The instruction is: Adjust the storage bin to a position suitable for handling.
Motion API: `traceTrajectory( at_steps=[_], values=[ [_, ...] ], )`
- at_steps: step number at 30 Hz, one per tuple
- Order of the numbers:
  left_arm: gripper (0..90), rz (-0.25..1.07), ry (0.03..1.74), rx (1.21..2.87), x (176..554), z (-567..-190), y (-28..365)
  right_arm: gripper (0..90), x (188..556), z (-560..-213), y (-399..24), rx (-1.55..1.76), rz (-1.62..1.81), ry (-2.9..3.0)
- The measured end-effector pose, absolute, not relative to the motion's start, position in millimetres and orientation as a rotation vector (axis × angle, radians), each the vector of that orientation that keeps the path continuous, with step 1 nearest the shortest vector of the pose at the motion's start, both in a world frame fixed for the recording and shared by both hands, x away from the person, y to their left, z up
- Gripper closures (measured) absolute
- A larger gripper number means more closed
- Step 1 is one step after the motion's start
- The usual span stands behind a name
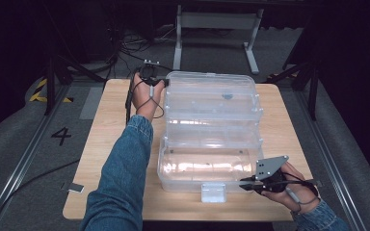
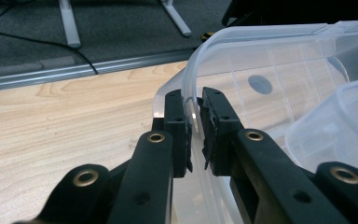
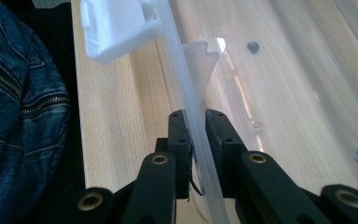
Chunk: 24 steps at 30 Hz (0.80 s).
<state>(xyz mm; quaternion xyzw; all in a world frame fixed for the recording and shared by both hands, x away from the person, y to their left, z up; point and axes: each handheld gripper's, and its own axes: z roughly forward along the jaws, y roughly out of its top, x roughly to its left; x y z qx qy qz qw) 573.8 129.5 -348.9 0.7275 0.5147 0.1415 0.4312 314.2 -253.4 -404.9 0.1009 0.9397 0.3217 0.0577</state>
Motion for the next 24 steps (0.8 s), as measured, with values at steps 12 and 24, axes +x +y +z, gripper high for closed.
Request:
traceTrajectory(
  at_steps=[12, 24],
  values=[
    [81.0, 0.324, 1.318, 1.825, 580.6, -357.9, 128.8, 81.2, 314.3, -405.0, -253.6, 0.306, 0.978, 2.848],
    [80.7, 0.297, 1.352, 1.837, 586.2, -365.6, 128.4, 81.1, 314.4, -405.0, -253.6, 0.307, 0.978, 2.849]
  ],
)
